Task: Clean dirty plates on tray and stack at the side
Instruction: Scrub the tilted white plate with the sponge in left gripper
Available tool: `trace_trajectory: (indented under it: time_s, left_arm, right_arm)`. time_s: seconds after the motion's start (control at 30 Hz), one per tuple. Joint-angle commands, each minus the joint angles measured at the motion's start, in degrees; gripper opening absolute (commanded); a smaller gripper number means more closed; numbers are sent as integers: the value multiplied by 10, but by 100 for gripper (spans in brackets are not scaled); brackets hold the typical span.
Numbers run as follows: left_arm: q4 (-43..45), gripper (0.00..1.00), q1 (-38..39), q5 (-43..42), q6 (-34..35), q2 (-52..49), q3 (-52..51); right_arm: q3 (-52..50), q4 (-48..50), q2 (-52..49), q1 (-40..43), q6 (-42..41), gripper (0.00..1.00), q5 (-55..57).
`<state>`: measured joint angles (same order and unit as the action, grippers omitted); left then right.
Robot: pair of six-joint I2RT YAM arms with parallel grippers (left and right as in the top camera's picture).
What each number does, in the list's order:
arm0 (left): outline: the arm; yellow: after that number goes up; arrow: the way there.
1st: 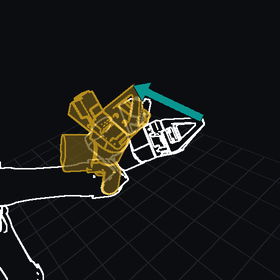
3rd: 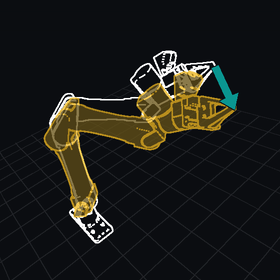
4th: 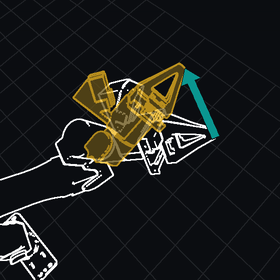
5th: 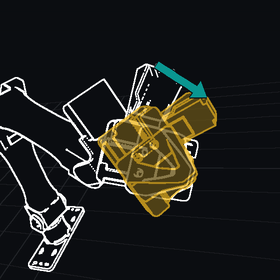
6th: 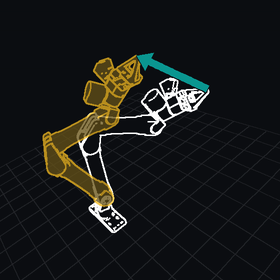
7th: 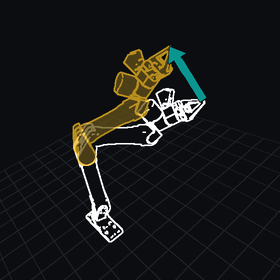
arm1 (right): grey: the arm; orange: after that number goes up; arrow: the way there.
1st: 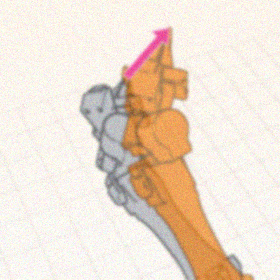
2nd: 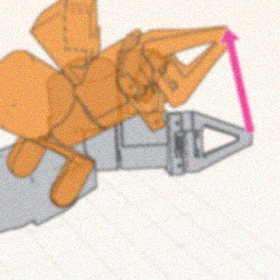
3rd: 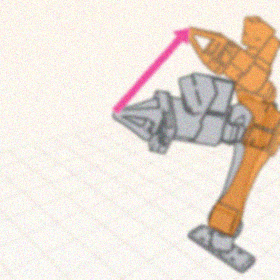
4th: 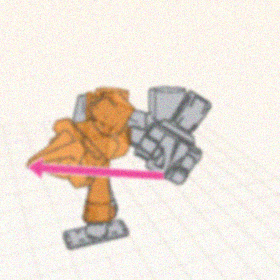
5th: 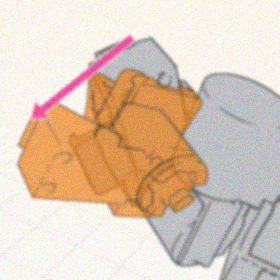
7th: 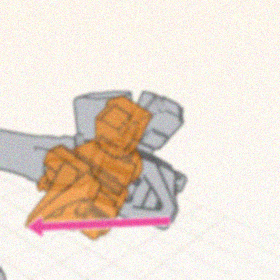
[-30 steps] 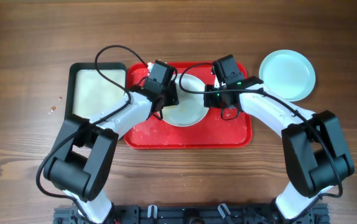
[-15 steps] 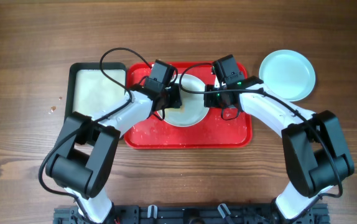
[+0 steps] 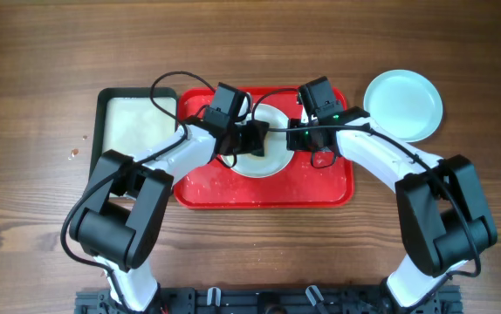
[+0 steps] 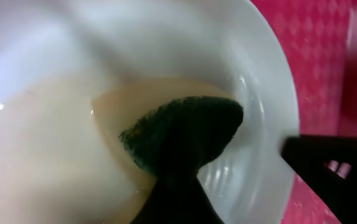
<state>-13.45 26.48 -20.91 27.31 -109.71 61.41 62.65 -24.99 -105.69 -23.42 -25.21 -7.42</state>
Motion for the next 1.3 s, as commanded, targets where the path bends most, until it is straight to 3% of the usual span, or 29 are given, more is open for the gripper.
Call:
trace_trajectory:
  time_s: [0.0, 0.17, 0.3, 0.63, 0.97, 1.27]
  left_arm:
    - [-9, 4, 3, -54, -1, 20, -12]
    - [-9, 4, -10, -30, -10, 109, -10]
    - [-11, 4, -17, 46, -16, 160, -10]
    - [-109, 6, -16, 166, -16, 126, -10]
    - [-113, 5, -15, 162, -9, 50, -11]
    - [-110, 4, -12, -46, -9, 33, -11]
  right_arm:
    - [-2, 9, 16, -2, 12, 4, -16]
    - [-2, 10, 16, -2, 12, 4, -16]
    - [-2, 10, 16, -2, 12, 4, -16]
    - [-2, 10, 16, -2, 12, 4, -16]
    - [-2, 9, 16, -2, 13, 4, -16]
    - [-2, 10, 16, -2, 12, 4, -16]
